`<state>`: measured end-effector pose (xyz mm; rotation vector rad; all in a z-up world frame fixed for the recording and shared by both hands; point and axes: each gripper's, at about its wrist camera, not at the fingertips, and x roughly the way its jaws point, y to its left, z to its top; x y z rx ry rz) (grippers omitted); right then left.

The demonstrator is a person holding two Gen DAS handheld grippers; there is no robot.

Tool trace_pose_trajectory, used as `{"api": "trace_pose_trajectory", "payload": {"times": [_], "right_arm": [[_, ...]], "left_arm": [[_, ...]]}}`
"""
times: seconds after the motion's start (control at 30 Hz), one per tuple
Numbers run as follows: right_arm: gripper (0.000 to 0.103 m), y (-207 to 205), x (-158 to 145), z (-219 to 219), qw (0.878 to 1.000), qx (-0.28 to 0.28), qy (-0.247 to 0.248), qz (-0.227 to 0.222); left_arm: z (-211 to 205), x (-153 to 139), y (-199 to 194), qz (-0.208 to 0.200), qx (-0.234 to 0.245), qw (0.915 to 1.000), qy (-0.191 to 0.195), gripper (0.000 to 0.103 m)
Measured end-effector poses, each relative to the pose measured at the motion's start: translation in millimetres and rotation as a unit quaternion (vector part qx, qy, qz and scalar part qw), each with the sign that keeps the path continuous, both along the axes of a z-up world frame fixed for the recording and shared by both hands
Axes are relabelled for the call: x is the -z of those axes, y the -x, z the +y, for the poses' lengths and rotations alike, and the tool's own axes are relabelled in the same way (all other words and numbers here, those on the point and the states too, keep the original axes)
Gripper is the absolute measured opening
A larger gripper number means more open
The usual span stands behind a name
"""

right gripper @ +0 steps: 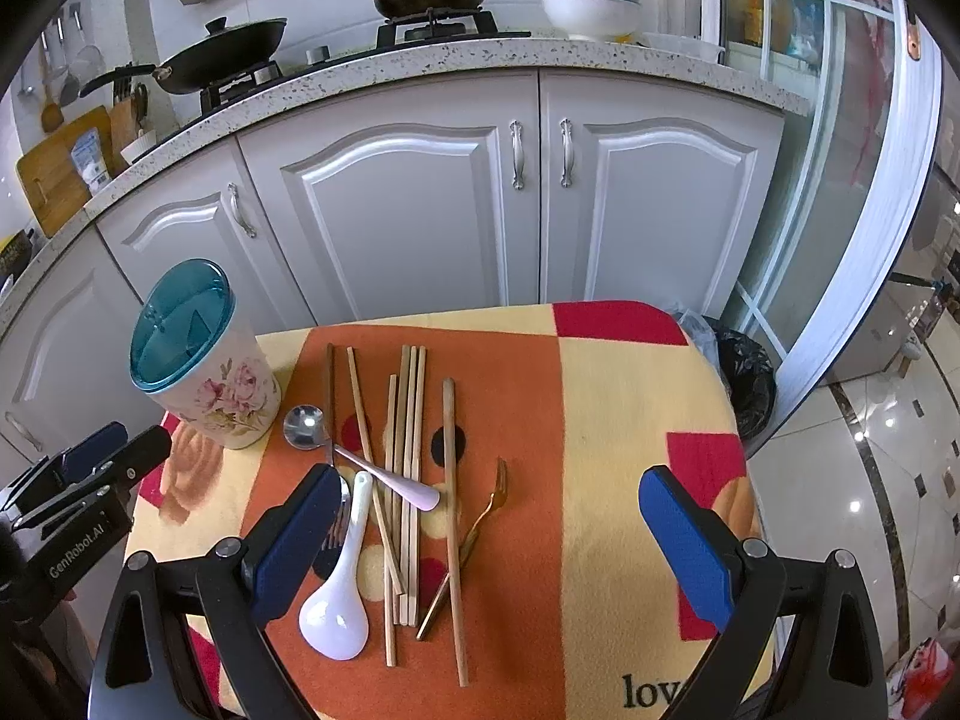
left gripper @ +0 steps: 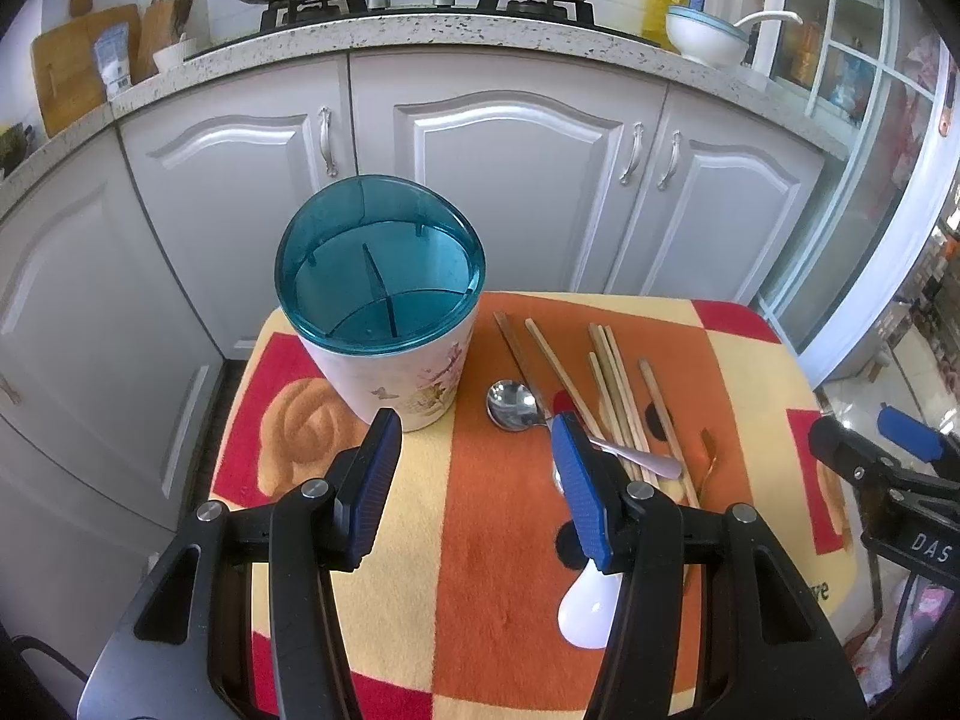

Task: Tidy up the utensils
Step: 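Grasp the wooden-handled fork with the left tool while the right tool reaches the gold fork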

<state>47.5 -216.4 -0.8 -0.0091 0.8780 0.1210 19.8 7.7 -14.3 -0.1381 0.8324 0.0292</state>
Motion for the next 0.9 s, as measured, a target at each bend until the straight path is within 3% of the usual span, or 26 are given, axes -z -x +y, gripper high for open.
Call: {"api": "trace_pose_trajectory", "payload": {"times": [0.23, 0.33, 0.4, 0.47, 0.6, 0.73, 0.9], "right_arm": [[0.1, -9, 17, -3, 0.999, -0.036, -0.012, 0.014], [0.081, -18, 35, -5, 0.997, -0.061, -0.033, 0.033], [0.061, -27, 50, -4, 0.993, -0.08, -0.056, 0.059], [0.051, -34, 64, 1, 0.989, -0.103, -0.074, 0.082], [0.051, -46, 84, 13, 0.987, -0.125, -0.041, 0.091], [0.051, -57, 92, 7, 0.987, -0.113, -0.048, 0.104], [0.051, -59, 96, -7, 0.986, -0.103, -0.055, 0.117]], "left_arm": [[5, 24, -7, 0.042, 0.014, 0.9985, 0.031, 0.052], [1, 36, -12, 0.06, 0.027, 0.9967, 0.047, 0.052], [-3, 45, -15, 0.073, 0.037, 0.9948, 0.06, 0.052], [-8, 51, -19, 0.081, 0.045, 0.9938, 0.06, 0.052], [-17, 64, -32, 0.094, 0.058, 0.9919, 0.063, 0.052], [-28, 82, -54, 0.115, 0.062, 0.9891, 0.069, 0.051], [-42, 103, -82, 0.134, 0.063, 0.9876, 0.051, 0.033]]}}
